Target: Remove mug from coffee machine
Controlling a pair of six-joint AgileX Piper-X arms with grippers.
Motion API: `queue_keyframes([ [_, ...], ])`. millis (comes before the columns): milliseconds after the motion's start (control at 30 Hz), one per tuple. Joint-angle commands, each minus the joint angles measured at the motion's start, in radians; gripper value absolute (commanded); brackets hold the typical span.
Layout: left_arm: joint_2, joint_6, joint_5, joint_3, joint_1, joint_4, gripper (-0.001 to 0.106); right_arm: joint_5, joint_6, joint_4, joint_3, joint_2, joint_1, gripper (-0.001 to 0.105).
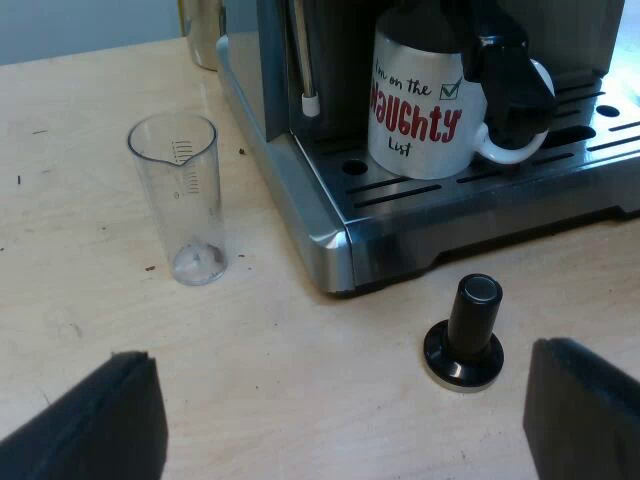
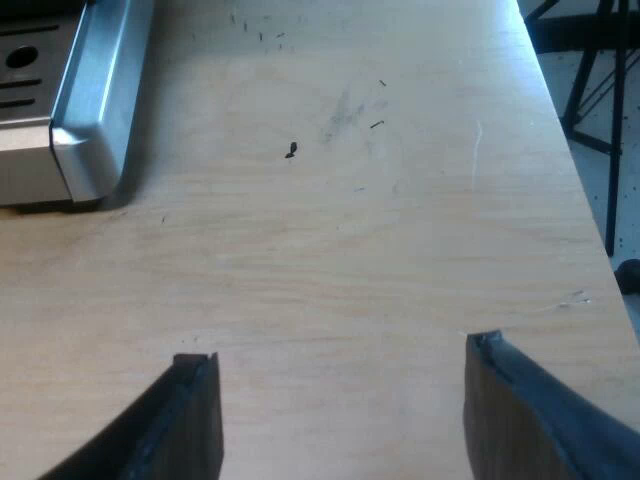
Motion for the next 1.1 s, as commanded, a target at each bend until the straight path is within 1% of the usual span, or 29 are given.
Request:
queue_keyframes([
  [33,-0.038,0.004,0.005,0.001,0.001,-0.013,0.087,-0.001,0.012,-0.007,-0.004,-0.046,0.001,0.055],
  [233,-0.038,0.004,0.01,0.001,0.001,-0.011,0.087,-0.001,0.018,-0.007,-0.004,-0.046,0.001,0.055],
  [267,-0.038,0.004,0.025,0.001,0.001,-0.011,0.087,-0.003,0.033,-0.007,-0.004,-0.046,0.001,0.055],
  [300,-0.038,0.002,0.034,0.001,0.001,-0.011,0.087,-0.008,0.068,-0.007,-0.004,-0.046,0.001,0.055],
  [433,-0.038,-0.006,0.037,-0.006,0.001,-0.002,0.087,-0.051,0.065,-0.01,-0.018,-0.032,0.008,0.055],
  [500,-0.038,-0.006,0.037,-0.016,0.001,0.007,0.087,-0.055,0.059,-0.017,-0.03,-0.016,0.025,0.055],
  [567,-0.028,-0.006,0.037,-0.032,0.001,0.011,0.087,-0.055,0.022,-0.022,-0.051,0.011,0.051,0.055],
  [600,-0.023,-0.006,0.037,-0.038,0.001,0.011,0.087,-0.055,0.017,-0.022,-0.053,0.018,0.057,0.055],
  [633,-0.013,-0.006,0.037,-0.048,0.001,0.011,0.087,-0.055,-0.013,-0.022,-0.083,0.057,0.094,0.055],
  [700,0.002,-0.006,0.037,-0.062,0.001,0.011,0.087,-0.055,-0.018,-0.022,-0.106,0.095,0.132,0.055],
  [800,0.038,-0.006,0.058,-0.084,0.001,0.011,0.087,-0.055,-0.019,-0.031,-0.141,0.157,0.193,0.055],
  [867,0.071,-0.026,0.082,-0.1,0.001,-0.001,0.087,-0.055,-0.019,-0.058,-0.161,0.202,0.233,0.055],
  [900,0.071,-0.026,0.082,-0.1,0.001,-0.001,0.087,-0.055,-0.019,-0.058,-0.161,0.202,0.233,0.055],
  [967,0.098,-0.055,0.105,-0.113,-0.005,-0.024,0.087,-0.055,-0.021,-0.069,-0.165,0.214,0.245,0.055],
  [1000,0.127,-0.071,0.126,-0.122,-0.012,-0.052,0.087,-0.064,-0.027,-0.094,-0.173,0.238,0.269,0.055],
  [1033,0.149,-0.071,0.127,-0.134,-0.02,-0.067,0.087,-0.096,-0.042,-0.156,-0.191,0.299,0.332,0.055],
  [1100,0.179,-0.071,0.127,-0.15,-0.033,-0.077,0.087,-0.098,-0.042,-0.183,-0.198,0.328,0.366,0.055],
])
